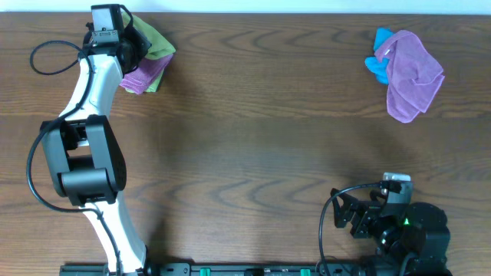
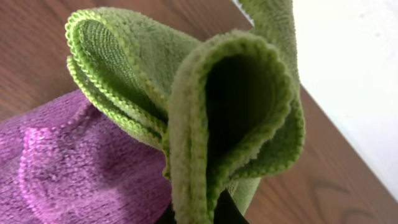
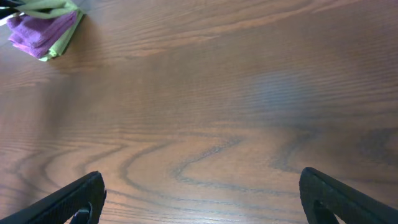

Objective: Fold the cloth
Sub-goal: 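Lower the green cloth onto the pink cloth stack with the left gripper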

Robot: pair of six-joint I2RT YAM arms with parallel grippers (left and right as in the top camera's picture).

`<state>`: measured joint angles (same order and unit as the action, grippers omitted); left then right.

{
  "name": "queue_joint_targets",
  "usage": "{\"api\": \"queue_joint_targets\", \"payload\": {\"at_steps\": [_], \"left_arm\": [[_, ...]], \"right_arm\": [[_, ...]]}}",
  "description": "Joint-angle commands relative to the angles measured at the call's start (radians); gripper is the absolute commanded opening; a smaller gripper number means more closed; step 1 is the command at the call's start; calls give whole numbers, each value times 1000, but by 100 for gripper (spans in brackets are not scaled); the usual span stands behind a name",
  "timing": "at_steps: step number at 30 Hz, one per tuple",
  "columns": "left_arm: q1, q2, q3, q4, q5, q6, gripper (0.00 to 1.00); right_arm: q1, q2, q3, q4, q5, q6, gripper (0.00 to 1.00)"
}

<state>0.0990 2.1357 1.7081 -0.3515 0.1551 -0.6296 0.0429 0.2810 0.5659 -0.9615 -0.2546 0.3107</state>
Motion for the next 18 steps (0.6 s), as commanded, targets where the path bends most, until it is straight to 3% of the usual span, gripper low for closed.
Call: {"api": "queue_joint_targets", "payload": {"at_steps": [1,18], "left_arm": [[7,2,25,-29,-10,38,6],[8,-81,25,-112,-89,130,6]], "right_arm": [[-7,-7,-4,-1,-5,14,99],[-7,-7,-4,-1,-5,14,99]]}}
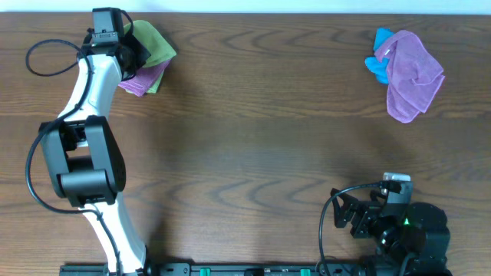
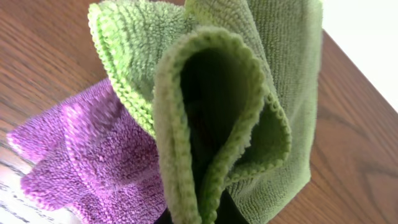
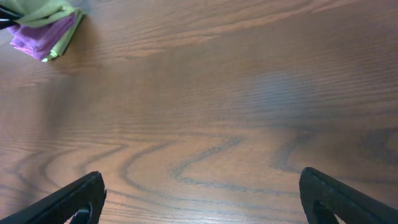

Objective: Fold the cloth
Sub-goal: 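Lower the green cloth onto the pink cloth stack with the left gripper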

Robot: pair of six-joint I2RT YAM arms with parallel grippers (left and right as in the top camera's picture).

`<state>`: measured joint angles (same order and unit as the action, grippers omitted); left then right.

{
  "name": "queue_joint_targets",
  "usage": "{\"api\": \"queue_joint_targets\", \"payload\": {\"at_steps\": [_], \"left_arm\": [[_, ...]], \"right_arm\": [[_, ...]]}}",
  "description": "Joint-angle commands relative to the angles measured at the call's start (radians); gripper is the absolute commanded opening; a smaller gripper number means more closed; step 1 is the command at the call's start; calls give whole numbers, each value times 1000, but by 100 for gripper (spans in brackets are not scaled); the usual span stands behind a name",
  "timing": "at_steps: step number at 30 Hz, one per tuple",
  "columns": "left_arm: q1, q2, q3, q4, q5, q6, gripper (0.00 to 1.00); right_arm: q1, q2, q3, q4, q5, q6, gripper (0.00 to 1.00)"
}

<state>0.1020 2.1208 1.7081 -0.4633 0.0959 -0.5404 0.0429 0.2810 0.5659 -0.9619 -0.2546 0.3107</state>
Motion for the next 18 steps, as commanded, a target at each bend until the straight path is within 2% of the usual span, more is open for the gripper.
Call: {"api": "queue_joint_targets", "payload": {"at_steps": [1,9,18], "left_arm": [[5,-74,25,-2,-30,43,6],[5,-89,25,-76,-40,44,6],[5,-80,21,-87,-107,47,6]], "right_arm": [[-7,-7,-4,0,-5,14,99],[-7,-7,-4,0,-5,14,99],[-7,-7,-4,0,-5,14,99]]}}
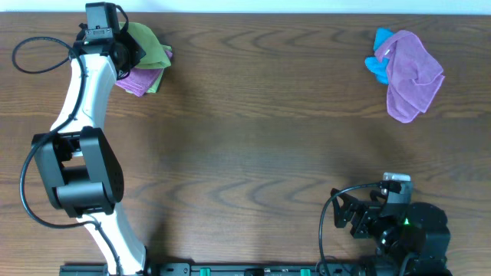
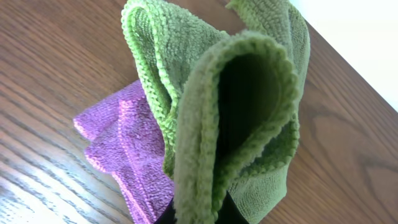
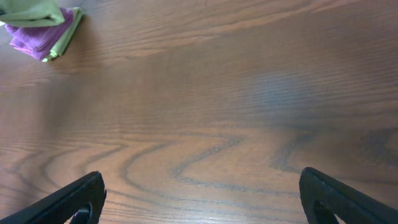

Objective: Fold the cloth
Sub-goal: 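Lower the green cloth onto the pink cloth stack with the left gripper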

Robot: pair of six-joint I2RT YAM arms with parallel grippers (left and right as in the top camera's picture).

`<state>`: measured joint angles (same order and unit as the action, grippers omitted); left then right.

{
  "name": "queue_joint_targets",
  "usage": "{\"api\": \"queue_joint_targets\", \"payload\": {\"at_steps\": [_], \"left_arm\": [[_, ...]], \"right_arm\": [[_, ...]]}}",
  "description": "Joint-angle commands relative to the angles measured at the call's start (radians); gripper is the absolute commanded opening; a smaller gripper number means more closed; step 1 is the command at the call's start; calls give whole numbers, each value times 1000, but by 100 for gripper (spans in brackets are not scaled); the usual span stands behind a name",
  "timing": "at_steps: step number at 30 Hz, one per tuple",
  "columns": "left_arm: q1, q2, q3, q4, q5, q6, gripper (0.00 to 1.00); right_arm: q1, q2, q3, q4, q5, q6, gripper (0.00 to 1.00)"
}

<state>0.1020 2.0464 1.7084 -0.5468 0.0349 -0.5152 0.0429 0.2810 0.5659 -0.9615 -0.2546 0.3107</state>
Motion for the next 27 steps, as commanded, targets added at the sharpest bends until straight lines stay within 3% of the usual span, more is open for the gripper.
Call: {"api": "queue_joint_targets", "payload": {"at_steps": [1,20,27], "left_arm": [[5,-2,19,-3,-47,22,6],[34,74,18,0,-64,51,6],[45,74,18,-8,-64,116,22]], "right_arm": [[-7,-7,-4,-1,-5,14,99],[-7,-7,-4,-1,-5,14,99],[-7,-7,-4,-1,-5,14,99]]}}
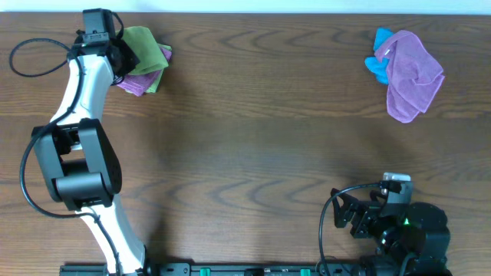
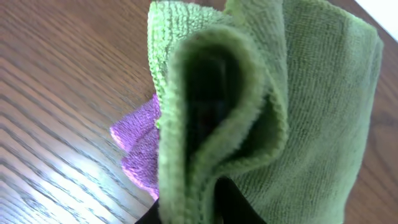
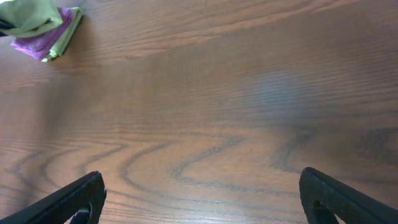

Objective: Fold the cloth
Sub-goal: 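Lower the green cloth onto the pink cloth stack with the left gripper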

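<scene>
A folded green cloth [image 1: 146,47] lies over a folded purple cloth [image 1: 140,80] at the table's far left. My left gripper [image 1: 121,54] is shut on the green cloth [image 2: 280,106], whose looped fold fills the left wrist view above the purple cloth [image 2: 140,146]. The gripper's dark tips [image 2: 205,208] barely show under the fabric. My right gripper [image 3: 205,199] stands open low over bare wood near the front right. From there the green cloth [image 3: 31,17] and the purple cloth [image 3: 40,40] show far off.
A crumpled purple cloth [image 1: 413,73] lies on a blue cloth [image 1: 377,60] at the far right. The table's back edge [image 1: 307,12] runs just behind both piles. A black cable [image 1: 34,57] loops beside the left arm.
The left gripper has lowered the green cloth so it lies flatter over the purple one. The purple cloth shows less in the left wrist view. The right arm has not moved.
The left gripper held the bunched green cloth close above the purple pile. It then stood higher, with more table showing beneath. Now the green cloth lies squarer over the purple one, still gripped. The right gripper stayed open and still.
</scene>
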Robot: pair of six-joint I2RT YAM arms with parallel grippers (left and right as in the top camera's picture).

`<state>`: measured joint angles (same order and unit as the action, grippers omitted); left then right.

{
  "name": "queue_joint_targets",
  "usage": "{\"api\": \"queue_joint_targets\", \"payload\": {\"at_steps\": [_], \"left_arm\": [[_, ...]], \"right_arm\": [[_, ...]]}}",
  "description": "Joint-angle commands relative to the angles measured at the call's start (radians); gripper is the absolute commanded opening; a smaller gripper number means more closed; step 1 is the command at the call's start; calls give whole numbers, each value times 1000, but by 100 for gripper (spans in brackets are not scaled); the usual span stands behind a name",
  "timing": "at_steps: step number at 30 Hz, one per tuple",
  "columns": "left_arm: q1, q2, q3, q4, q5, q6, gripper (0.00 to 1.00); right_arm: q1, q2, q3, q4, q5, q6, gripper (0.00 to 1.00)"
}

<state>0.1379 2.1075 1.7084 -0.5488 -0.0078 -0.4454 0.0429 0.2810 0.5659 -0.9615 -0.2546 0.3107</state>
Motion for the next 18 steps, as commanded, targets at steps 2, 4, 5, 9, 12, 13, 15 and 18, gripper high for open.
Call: {"api": "queue_joint_targets", "payload": {"at_steps": [2,4,5,9,12,13,15,18], "left_arm": [[9,13,18,-10,-21,65,25],[9,13,18,-16,-21,74,29],[9,13,18,-17,-21,79,31],[9,13,18,-25,-21,87,39],[9,13,18,-32,-21,88,45],[9,13,18,-35,-21,90,47],[9,13,18,-37,-21,104,50],[10,13,18,-41,-21,121,54]], "right_arm": [[-7,-7,-4,-1,-5,14,99],[-7,-7,-4,-1,-5,14,99],[-7,-7,-4,-1,-5,14,99],[-7,-7,-4,-1,-5,14,99],[-7,-7,-4,-1,-5,14,99],[-7,-7,-4,-1,-5,14,99],[-7,-7,-4,-1,-5,14,99],[-7,-7,-4,-1,-5,14,99]]}}
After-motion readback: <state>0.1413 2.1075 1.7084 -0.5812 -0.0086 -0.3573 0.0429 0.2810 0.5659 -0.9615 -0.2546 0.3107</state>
